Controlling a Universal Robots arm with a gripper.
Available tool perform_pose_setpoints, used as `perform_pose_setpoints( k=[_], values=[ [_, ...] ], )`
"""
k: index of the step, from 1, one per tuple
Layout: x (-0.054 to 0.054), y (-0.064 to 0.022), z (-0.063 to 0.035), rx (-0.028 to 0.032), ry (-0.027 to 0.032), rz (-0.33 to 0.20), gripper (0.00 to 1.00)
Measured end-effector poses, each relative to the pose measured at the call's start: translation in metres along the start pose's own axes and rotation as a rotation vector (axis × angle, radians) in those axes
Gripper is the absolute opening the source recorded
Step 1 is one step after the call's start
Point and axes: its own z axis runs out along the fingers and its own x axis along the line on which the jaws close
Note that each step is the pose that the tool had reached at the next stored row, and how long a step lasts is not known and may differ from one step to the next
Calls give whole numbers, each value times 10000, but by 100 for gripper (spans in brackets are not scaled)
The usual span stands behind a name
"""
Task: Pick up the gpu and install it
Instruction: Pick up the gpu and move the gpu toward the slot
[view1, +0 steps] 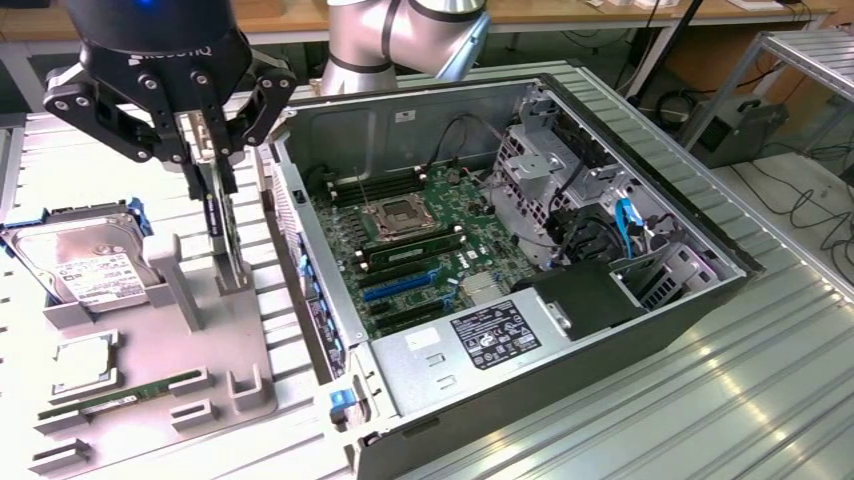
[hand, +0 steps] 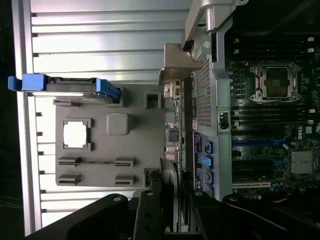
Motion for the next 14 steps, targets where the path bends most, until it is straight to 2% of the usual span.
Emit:
perform_pose_setpoints(
  k=[14],
  values=[
    [-33,1,1,15,0,-1,26]
  ],
)
